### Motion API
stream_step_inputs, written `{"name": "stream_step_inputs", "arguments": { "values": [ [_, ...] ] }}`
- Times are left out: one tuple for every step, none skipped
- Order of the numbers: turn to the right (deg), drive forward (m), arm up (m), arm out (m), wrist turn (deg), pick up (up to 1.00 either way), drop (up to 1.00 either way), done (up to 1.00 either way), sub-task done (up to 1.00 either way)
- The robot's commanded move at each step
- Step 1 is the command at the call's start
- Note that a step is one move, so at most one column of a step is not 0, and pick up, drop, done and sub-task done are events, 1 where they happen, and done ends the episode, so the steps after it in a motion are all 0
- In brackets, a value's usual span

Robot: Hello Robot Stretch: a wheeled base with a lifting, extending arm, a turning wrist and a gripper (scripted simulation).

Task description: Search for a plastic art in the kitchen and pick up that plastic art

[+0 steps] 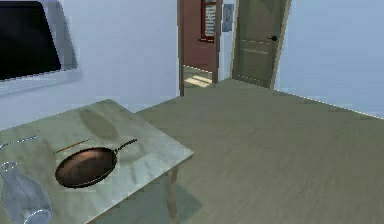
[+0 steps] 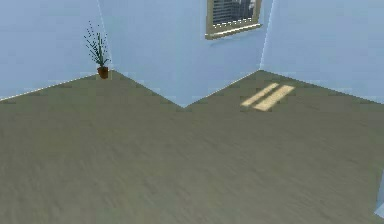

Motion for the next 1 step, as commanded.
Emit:
{"name": "stream_step_inputs", "arguments": {
  "values": [
    [-3.0,0.0,0.0,0.0,0.0,0.0,0.0,0.0,0.0]
  ]
}}
